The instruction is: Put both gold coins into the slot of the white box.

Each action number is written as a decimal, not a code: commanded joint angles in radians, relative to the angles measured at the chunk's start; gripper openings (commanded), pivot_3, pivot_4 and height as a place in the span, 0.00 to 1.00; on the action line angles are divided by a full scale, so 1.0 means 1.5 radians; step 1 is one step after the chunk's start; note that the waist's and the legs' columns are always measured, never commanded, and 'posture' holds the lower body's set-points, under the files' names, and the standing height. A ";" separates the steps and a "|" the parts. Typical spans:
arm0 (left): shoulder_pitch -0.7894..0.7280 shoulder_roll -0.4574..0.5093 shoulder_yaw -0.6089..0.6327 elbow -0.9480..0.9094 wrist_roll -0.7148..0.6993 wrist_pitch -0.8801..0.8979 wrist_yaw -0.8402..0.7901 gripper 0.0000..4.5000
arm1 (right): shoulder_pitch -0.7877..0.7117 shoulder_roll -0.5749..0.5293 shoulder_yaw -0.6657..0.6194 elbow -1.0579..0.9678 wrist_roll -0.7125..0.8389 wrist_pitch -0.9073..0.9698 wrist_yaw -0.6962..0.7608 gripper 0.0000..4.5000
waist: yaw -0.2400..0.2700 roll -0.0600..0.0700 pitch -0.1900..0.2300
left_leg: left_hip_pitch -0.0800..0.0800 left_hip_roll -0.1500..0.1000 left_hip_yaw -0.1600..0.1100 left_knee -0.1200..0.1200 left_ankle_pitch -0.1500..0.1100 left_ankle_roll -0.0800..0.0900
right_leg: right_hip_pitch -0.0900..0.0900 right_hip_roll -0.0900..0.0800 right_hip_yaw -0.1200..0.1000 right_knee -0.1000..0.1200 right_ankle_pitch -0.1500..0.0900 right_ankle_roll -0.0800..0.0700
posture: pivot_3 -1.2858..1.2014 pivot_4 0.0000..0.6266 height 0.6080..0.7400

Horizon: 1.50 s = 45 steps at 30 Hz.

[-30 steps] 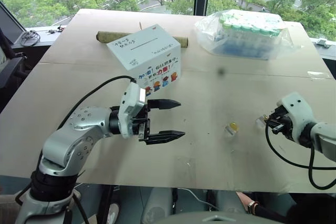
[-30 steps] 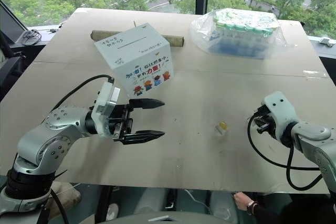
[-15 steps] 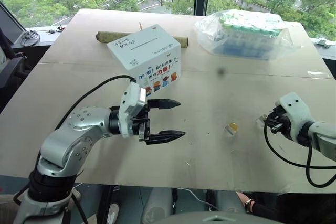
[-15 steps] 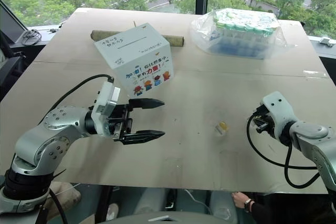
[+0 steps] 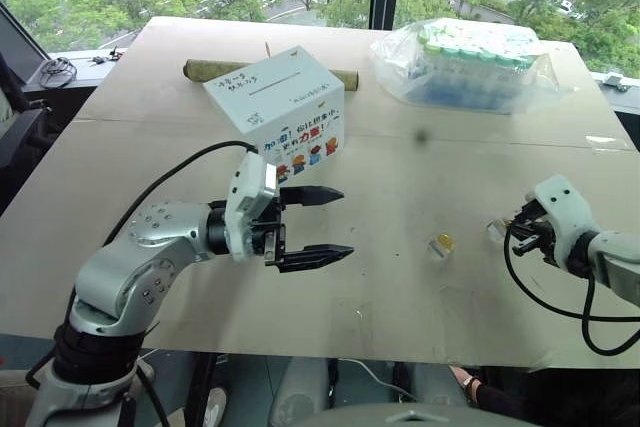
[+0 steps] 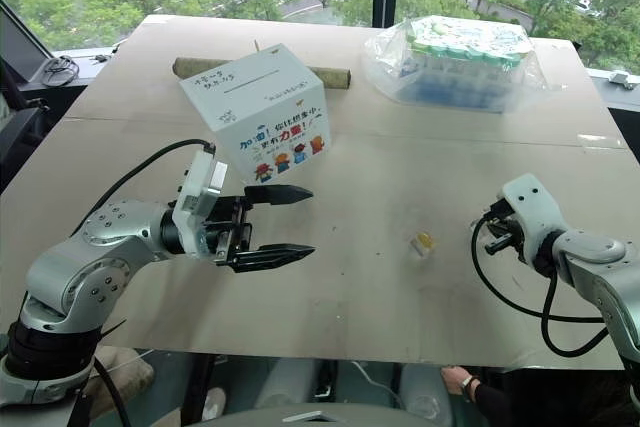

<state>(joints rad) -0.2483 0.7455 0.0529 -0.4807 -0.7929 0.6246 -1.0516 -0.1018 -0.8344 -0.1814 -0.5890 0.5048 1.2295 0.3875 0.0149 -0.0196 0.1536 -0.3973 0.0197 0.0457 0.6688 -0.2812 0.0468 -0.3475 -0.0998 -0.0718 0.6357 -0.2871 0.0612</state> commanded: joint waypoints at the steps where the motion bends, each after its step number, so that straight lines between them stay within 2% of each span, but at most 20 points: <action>1: -0.025 -0.010 0.019 0.002 -0.052 0.039 0.026 1.00 | -0.031 0.028 -0.077 -0.031 0.044 0.036 0.010 0.02 | 0.000 0.000 0.000 | 0.000 0.000 0.000 0.000 0.000 0.000 | 0.000 0.000 0.000 0.000 0.000 0.000 | 0.52 0.24 1.00; 7: -0.059 -0.018 0.019 0.016 -0.113 0.113 0.059 1.00 | -0.071 0.081 -0.164 -0.020 0.100 0.121 0.010 0.02 | 0.000 0.000 0.000 | 0.000 0.000 0.000 0.000 0.000 0.000 | 0.000 0.000 0.000 0.000 0.000 0.000 | 0.52 0.24 1.00; 12: -0.096 -0.037 0.021 0.031 -0.185 0.185 0.097 1.00 | -0.153 0.168 -0.270 -0.018 0.174 0.242 0.016 0.02 | -0.001 0.000 0.000 | 0.000 0.000 0.000 0.000 0.000 0.000 | 0.000 0.000 0.000 0.001 0.000 0.000 | 0.52 0.24 1.00; 15: -0.136 -0.060 0.025 0.063 -0.275 0.250 0.131 1.00 | -0.212 0.223 -0.327 -0.035 0.316 0.257 0.019 0.02 | -0.001 0.000 0.000 | 0.000 0.000 0.000 0.000 0.000 0.000 | 0.000 0.000 0.000 0.001 0.000 0.000 | 0.52 0.24 1.00; 16: -0.149 -0.069 0.027 0.076 -0.303 0.267 0.144 0.85 | -0.226 0.233 -0.336 -0.041 0.357 0.257 0.016 0.00 | -0.001 0.000 0.000 | 0.000 0.000 0.000 0.000 0.000 0.000 | 0.000 0.000 0.000 0.001 0.000 0.000 | 0.52 0.24 1.00; 17: -0.169 -0.085 0.029 0.097 -0.334 0.284 0.166 0.79 | -0.246 0.245 -0.338 -0.046 0.408 0.257 0.003 0.00 | -0.001 0.000 0.000 | 0.000 0.000 0.000 0.000 0.000 0.000 | 0.000 0.000 0.000 0.001 0.000 0.000 | 0.52 0.24 1.00; 18: -0.192 -0.103 0.028 0.123 -0.357 0.298 0.188 0.74 | -0.269 0.255 -0.333 -0.056 0.448 0.257 -0.005 0.00 | 0.000 0.000 0.000 | 0.000 0.000 0.000 0.000 0.000 0.000 | 0.000 0.000 0.000 0.001 0.000 0.000 | 0.52 0.24 1.00; 20: -0.224 -0.126 0.027 0.159 -0.389 0.315 0.216 0.74 | -0.295 0.260 -0.322 -0.059 0.515 0.249 -0.033 0.00 | -0.001 0.000 0.000 | 0.000 -0.001 -0.001 0.000 0.000 0.000 | 0.000 0.000 0.001 0.001 0.000 0.000 | 0.52 0.24 1.00; 23: -0.262 -0.152 0.031 0.204 -0.430 0.342 0.254 0.74 | -0.294 0.218 -0.279 -0.041 0.651 0.182 -0.120 0.00 | -0.001 0.000 0.000 | 0.000 -0.001 -0.001 0.000 0.000 0.000 | 0.000 0.000 0.001 0.004 0.000 0.000 | 0.52 0.24 1.00; 28: -0.316 -0.188 0.026 0.257 -0.460 0.370 0.280 0.74 | -0.284 0.090 -0.172 -0.028 0.867 0.006 -0.259 0.00 | -0.005 0.000 0.001 | 0.000 -0.002 -0.001 0.000 0.000 0.000 | 0.000 0.000 0.003 0.003 0.000 0.000 | 0.52 0.24 1.00; 31: -0.321 -0.193 0.026 0.254 -0.465 0.379 0.280 0.58 | -0.276 0.030 -0.125 -0.035 0.937 -0.078 -0.308 0.00 | -0.008 -0.001 0.001 | 0.000 -0.002 -0.001 0.000 0.000 0.000 | 0.000 0.000 0.002 0.002 0.000 0.000 | 0.52 0.24 1.00; 32: -0.321 -0.194 0.026 0.252 -0.463 0.381 0.279 0.48 | -0.275 0.014 -0.113 -0.038 0.952 -0.101 -0.318 0.00 | -0.010 -0.001 0.001 | 0.000 -0.002 -0.001 0.000 0.000 0.000 | 0.000 0.000 0.002 0.002 0.000 0.000 | 0.52 0.24 1.00; 38: -0.319 -0.191 0.026 0.242 -0.462 0.393 0.260 0.48 | -0.275 -0.049 -0.063 -0.049 0.978 -0.191 -0.328 0.00 | -0.011 -0.001 0.001 | 0.000 -0.001 -0.001 0.000 0.000 0.000 | 0.000 0.000 0.002 0.000 0.000 0.000 | 0.52 0.24 1.00; 44: -0.322 -0.194 0.026 0.243 -0.451 0.390 0.245 0.48 | -0.277 -0.080 -0.031 -0.052 0.978 -0.234 -0.313 0.00 | -0.009 -0.001 0.001 | 0.000 -0.001 -0.001 0.000 0.000 0.000 | 0.000 0.000 0.002 0.000 0.000 0.000 | 0.52 0.24 1.00; 45: -0.322 -0.195 0.026 0.244 -0.450 0.389 0.243 0.35 | -0.278 -0.084 -0.027 -0.052 0.978 -0.239 -0.311 0.00 | -0.009 -0.001 0.001 | 0.000 -0.001 -0.001 0.000 0.000 0.000 | 0.000 0.000 0.002 0.000 0.000 0.000 | 0.52 0.24 1.00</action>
<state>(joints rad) -0.7136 0.4553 0.0761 -0.0887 -1.4588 1.2151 -0.6721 -0.5070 -0.9467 -0.2125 -0.6494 1.9452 0.9062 -0.0901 0.0016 -0.0212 0.1551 -0.3981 0.0180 0.0447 0.6689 -0.2810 0.0471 -0.3476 -0.0998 -0.0684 0.6352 -0.2871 0.0616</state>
